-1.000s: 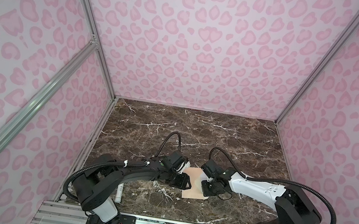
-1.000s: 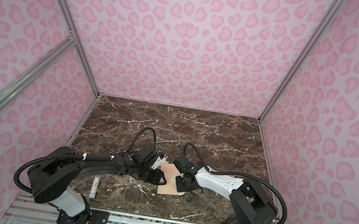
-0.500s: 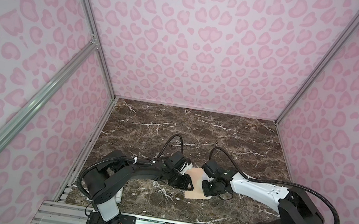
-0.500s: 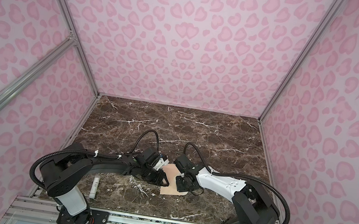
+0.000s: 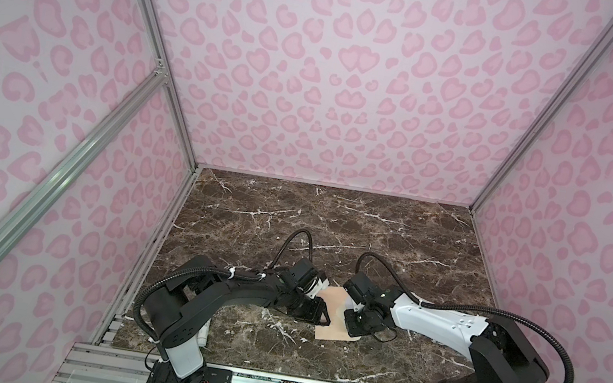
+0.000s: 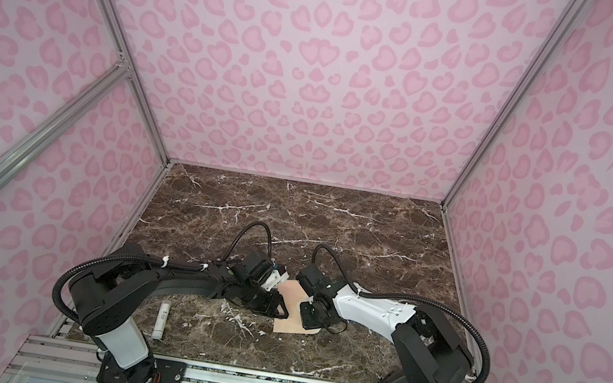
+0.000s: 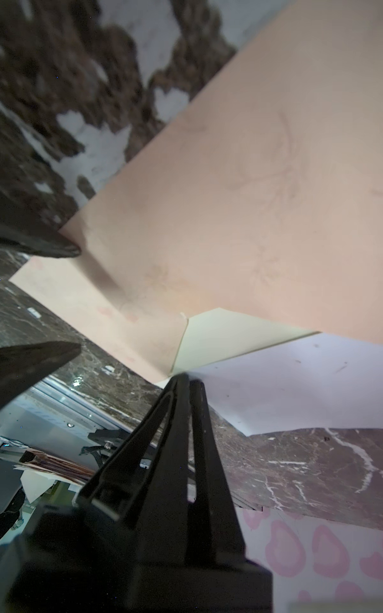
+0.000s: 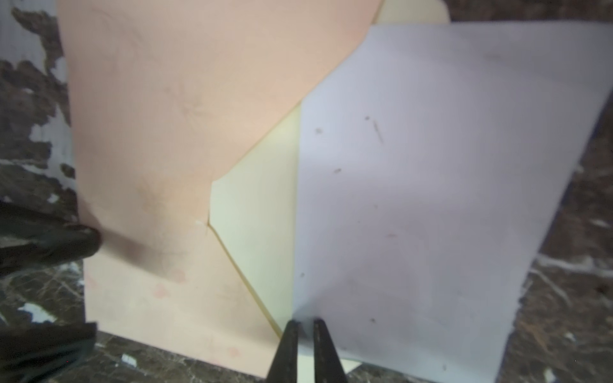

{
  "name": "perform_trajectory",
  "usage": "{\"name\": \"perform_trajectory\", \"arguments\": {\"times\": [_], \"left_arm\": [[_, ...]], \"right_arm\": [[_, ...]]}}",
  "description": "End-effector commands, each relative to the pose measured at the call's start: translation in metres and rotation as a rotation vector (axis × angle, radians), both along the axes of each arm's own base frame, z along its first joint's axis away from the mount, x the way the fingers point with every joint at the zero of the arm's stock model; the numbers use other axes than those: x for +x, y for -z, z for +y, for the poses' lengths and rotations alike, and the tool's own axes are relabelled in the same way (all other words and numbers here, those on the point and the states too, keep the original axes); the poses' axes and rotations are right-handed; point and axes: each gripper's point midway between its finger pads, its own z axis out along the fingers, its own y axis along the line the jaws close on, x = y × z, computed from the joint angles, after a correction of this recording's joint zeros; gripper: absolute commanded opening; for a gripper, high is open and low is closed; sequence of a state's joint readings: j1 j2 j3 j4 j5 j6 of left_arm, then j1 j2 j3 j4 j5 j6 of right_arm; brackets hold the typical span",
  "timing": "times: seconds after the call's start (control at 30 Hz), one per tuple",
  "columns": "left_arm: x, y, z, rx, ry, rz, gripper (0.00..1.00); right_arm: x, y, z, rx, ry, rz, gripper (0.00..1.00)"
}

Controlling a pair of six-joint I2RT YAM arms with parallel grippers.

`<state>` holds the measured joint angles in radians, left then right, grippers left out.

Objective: Place the letter into the envelope and seal it

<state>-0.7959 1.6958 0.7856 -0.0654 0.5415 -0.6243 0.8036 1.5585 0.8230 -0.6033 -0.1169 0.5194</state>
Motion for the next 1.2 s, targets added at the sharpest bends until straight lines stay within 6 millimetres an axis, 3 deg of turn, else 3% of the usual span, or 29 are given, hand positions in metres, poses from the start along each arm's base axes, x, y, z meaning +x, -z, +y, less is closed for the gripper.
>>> {"name": "perform_trajectory", "arguments": {"times": [0.0, 0.23, 0.57, 1.17], "left_arm": [[-0.002, 0.018, 0.018, 0.104, -0.016, 0.002, 0.45], [-0.004, 0.021, 0.019, 0.106, -0.021, 0.011, 0.45], [-0.005, 0.024, 0.017, 0.096, -0.018, 0.021, 0.46], [-0.006, 0.024, 0.023, 0.121, -0.017, 0.009, 0.45]], "right_arm": [[-0.002, 0.005, -0.008, -0.051, -0.013, 0.003, 0.13], [0.000, 0.003, -0.015, -0.097, -0.014, -0.017, 0.11], [-0.005, 0.002, 0.010, -0.002, -0.010, 0.003, 0.11], [0.005, -0.012, 0.011, 0.077, 0.053, -0.020, 0.11]]}}
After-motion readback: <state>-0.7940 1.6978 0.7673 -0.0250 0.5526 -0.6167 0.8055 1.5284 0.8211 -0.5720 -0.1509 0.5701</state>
